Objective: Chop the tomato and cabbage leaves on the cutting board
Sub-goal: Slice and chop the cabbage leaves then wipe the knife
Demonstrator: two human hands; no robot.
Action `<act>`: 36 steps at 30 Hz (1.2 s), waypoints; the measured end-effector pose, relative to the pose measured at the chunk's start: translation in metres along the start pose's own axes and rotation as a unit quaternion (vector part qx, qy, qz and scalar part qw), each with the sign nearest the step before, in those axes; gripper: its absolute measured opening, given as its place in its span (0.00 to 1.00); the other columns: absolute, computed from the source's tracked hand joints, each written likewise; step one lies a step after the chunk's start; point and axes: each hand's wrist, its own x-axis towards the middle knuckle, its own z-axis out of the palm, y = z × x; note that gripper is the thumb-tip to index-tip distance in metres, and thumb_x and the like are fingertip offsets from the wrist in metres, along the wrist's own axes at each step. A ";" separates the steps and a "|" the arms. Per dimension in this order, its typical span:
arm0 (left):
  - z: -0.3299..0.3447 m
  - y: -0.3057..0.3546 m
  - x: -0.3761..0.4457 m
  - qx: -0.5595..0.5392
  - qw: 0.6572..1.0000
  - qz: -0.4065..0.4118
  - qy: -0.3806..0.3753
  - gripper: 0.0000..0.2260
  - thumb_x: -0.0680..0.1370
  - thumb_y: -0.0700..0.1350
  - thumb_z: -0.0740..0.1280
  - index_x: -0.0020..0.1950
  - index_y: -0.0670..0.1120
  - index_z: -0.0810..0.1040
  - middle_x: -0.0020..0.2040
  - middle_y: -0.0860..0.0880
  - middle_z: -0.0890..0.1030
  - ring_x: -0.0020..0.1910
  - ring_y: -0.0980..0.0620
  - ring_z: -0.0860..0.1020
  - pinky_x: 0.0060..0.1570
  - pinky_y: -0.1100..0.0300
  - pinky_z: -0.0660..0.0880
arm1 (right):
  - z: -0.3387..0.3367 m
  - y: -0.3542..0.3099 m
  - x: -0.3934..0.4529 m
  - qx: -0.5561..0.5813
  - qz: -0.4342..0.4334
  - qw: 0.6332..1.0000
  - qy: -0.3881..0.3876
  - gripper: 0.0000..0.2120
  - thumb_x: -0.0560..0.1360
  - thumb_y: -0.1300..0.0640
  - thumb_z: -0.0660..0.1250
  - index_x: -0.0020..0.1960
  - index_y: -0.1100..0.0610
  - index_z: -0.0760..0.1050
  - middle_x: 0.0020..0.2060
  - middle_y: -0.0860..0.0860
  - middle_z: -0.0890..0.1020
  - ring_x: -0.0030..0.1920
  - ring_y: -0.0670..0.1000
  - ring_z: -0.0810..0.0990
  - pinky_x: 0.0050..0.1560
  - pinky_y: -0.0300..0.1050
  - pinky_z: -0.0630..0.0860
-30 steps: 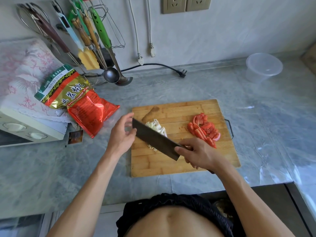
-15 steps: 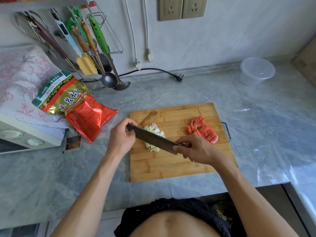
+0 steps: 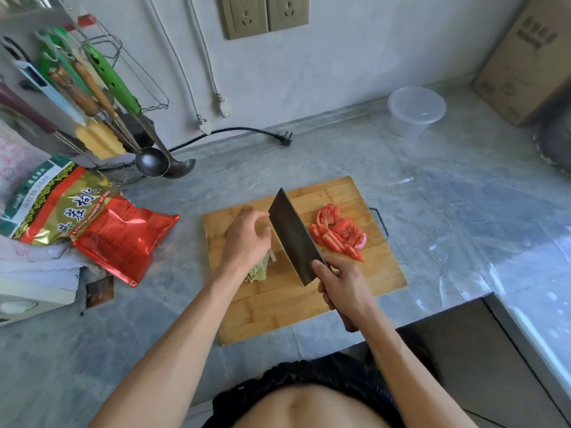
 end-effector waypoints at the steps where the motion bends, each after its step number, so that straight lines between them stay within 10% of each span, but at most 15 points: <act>1: 0.002 -0.003 -0.001 0.001 1.000 0.001 -0.002 0.15 0.79 0.41 0.66 0.66 0.47 0.76 0.64 0.51 0.78 0.64 0.53 0.76 0.62 0.64 0.68 | -0.001 0.000 0.001 -0.001 0.009 1.000 0.009 0.10 0.81 0.49 0.65 0.43 0.50 0.79 0.28 0.51 0.77 0.25 0.50 0.74 0.27 0.44 0.73; 11: 0.014 -0.010 -0.010 0.010 1.000 0.003 0.017 0.12 0.79 0.43 0.66 0.63 0.48 0.78 0.62 0.50 0.79 0.62 0.52 0.76 0.56 0.68 0.68 | -0.024 0.001 0.000 -0.028 -0.004 0.997 0.067 0.09 0.81 0.49 0.64 0.49 0.52 0.80 0.30 0.53 0.80 0.26 0.49 0.76 0.26 0.43 0.75; 20: 0.022 -0.002 -0.024 0.010 0.999 -0.016 0.036 0.11 0.81 0.42 0.64 0.63 0.45 0.79 0.62 0.48 0.78 0.37 0.70 0.70 0.33 0.83 0.65 | -0.027 0.004 -0.001 -0.023 0.015 0.998 0.060 0.11 0.81 0.49 0.63 0.49 0.55 0.79 0.30 0.54 0.79 0.26 0.48 0.75 0.26 0.43 0.75; 25: 0.026 0.000 -0.030 0.003 0.998 -0.021 0.064 0.11 0.79 0.41 0.65 0.61 0.45 0.79 0.59 0.48 0.80 0.54 0.54 0.79 0.57 0.64 0.70 | -0.033 0.002 -0.004 -0.033 -0.012 0.997 0.065 0.12 0.81 0.49 0.64 0.45 0.56 0.78 0.29 0.51 0.79 0.26 0.48 0.75 0.29 0.47 0.75; 36: 0.012 -0.015 -0.051 -0.089 0.973 -0.117 0.180 0.11 0.81 0.44 0.62 0.61 0.46 0.78 0.61 0.48 0.80 0.62 0.49 0.76 0.59 0.61 0.69 | 0.056 -0.002 -0.023 -0.104 -0.106 0.989 0.019 0.09 0.82 0.56 0.59 0.50 0.57 0.76 0.30 0.51 0.77 0.28 0.52 0.73 0.31 0.45 0.68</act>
